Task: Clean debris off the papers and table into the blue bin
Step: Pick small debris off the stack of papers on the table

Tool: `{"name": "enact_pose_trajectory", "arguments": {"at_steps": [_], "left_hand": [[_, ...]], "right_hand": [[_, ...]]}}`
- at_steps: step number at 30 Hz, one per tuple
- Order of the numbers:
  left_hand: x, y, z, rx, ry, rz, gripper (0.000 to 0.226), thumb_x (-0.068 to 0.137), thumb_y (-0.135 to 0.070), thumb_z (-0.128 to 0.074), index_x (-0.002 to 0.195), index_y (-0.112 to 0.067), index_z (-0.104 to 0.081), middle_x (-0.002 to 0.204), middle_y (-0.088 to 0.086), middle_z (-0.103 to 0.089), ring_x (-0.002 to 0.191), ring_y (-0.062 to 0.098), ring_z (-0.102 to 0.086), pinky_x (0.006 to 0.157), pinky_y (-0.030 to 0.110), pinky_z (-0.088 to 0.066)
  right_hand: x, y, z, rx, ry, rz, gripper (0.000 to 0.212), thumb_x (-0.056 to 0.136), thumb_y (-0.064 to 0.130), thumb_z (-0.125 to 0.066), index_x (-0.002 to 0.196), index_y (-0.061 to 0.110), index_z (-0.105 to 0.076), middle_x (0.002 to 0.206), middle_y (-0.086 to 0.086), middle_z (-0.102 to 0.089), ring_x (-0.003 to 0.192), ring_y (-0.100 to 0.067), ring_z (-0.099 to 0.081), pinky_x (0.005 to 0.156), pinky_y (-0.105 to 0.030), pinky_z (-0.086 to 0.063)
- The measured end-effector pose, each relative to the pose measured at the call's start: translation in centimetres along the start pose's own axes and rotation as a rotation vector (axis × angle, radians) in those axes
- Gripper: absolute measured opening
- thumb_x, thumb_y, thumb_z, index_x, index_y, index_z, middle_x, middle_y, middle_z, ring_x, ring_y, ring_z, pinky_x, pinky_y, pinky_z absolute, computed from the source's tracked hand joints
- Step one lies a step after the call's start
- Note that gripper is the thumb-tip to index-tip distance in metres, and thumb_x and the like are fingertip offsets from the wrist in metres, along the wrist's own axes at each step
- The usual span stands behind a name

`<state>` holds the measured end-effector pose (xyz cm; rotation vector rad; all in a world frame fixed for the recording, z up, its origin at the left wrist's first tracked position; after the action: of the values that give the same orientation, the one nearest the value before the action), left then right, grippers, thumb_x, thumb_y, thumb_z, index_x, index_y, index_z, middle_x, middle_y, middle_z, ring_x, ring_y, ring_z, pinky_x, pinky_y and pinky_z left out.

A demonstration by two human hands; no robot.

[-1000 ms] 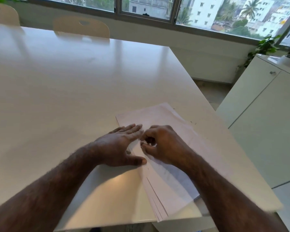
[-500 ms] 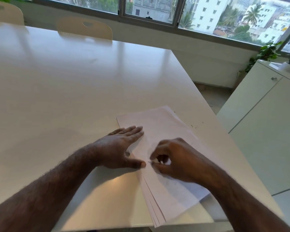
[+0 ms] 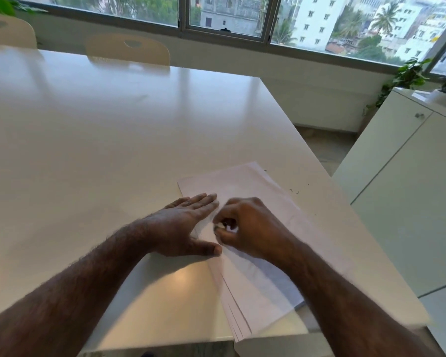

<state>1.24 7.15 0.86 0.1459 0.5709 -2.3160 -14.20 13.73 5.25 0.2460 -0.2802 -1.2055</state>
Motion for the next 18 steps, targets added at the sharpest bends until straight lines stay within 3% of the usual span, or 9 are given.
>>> {"name": "enact_pose_trajectory", "arguments": {"at_steps": [3,6,13,18], "left_hand": [[-0.1,-0.1,0.1,0.020,-0.015,-0.013,0.111,0.070,-0.083,-0.044,0.154,-0.031,0.006,0.159,-0.015,0.015,0.141,-0.002,0.019,0.118,0.026,0.008],[-0.1,-0.3,0.2,0.014,-0.018,-0.025,0.113,0.068,-0.085,-0.044,0.154,-0.031,0.005,0.158,-0.018,0.015,0.139,-0.006,0.019,0.117,0.022,0.009],[0.1,0.5,0.0,0.040,-0.022,-0.030,0.124,0.056,-0.096,-0.031,0.154,-0.031,0.007,0.159,-0.017,0.016,0.140,-0.004,0.020,0.117,0.023,0.009],[0.0,0.3,0.0,0.019,-0.030,-0.042,0.123,0.055,-0.097,-0.032,0.154,-0.032,0.005,0.157,-0.021,0.016,0.140,-0.006,0.019,0.117,0.022,0.009]], "right_hand": [[-0.9,-0.2,0.4,-0.001,0.008,-0.016,0.020,0.087,0.024,-0.067,0.106,0.018,-0.070,0.100,0.005,-0.067,0.079,-0.003,-0.059,0.075,-0.017,-0.052],[-4.8,-0.6,1.0,0.037,0.175,-0.053,0.020,0.088,0.028,-0.066,0.107,0.023,-0.069,0.100,0.012,-0.065,0.081,0.000,-0.060,0.078,-0.017,-0.053],[-0.3,-0.5,0.4,-0.035,-0.050,-0.053,0.016,0.087,0.021,-0.065,0.101,0.017,-0.072,0.096,0.004,-0.067,0.078,-0.006,-0.060,0.077,-0.026,-0.055],[-5.1,-1.3,2.1,0.029,0.200,-0.134,0.021,0.085,0.026,-0.069,0.106,0.023,-0.070,0.100,0.009,-0.067,0.084,-0.002,-0.061,0.078,-0.017,-0.054]]}}
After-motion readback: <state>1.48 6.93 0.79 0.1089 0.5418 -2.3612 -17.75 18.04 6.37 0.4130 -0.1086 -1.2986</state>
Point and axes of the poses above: each hand's wrist, its own x-axis towards the middle knuckle, its own z-axis out of the back of the hand, y = z × x, the point moved 2 cm from there along x, towards the middle knuckle
